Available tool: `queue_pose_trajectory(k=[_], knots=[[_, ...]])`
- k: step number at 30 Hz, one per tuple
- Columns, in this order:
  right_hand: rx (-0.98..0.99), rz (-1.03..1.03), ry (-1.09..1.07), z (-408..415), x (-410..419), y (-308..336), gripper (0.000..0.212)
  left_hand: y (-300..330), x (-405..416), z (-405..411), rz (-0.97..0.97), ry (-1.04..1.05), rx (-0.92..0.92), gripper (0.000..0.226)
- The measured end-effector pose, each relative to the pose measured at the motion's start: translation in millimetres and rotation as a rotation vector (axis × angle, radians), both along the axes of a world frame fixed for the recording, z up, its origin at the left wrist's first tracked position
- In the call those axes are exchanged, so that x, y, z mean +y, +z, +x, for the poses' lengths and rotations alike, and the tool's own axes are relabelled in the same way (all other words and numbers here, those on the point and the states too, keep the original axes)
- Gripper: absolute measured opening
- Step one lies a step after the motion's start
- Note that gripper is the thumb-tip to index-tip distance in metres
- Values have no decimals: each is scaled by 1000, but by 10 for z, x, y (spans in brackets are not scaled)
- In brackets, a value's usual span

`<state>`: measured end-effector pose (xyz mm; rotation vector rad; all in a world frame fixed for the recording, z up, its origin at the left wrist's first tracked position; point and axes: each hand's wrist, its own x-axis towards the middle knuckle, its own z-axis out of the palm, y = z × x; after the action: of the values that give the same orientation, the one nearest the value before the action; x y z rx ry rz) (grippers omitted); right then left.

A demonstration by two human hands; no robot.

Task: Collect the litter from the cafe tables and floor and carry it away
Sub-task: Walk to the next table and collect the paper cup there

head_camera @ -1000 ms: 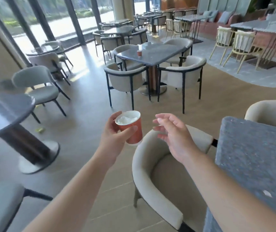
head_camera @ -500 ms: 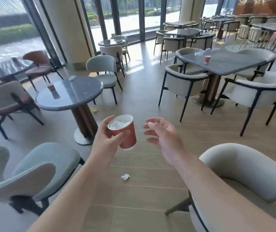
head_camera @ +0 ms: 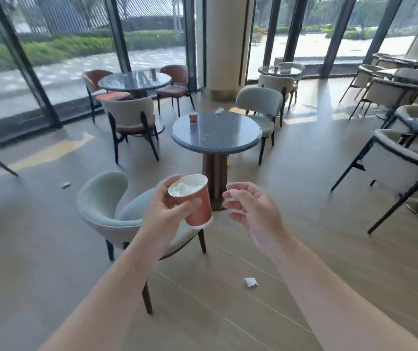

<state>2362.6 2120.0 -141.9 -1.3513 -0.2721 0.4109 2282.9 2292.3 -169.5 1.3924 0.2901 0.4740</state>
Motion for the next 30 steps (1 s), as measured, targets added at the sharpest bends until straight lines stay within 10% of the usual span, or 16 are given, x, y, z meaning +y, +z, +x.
queue_pose_trajectory(k=[30], knots=[[145,36,862,205,3800,-143,10,-144,2626,-840,13,860,99,67]])
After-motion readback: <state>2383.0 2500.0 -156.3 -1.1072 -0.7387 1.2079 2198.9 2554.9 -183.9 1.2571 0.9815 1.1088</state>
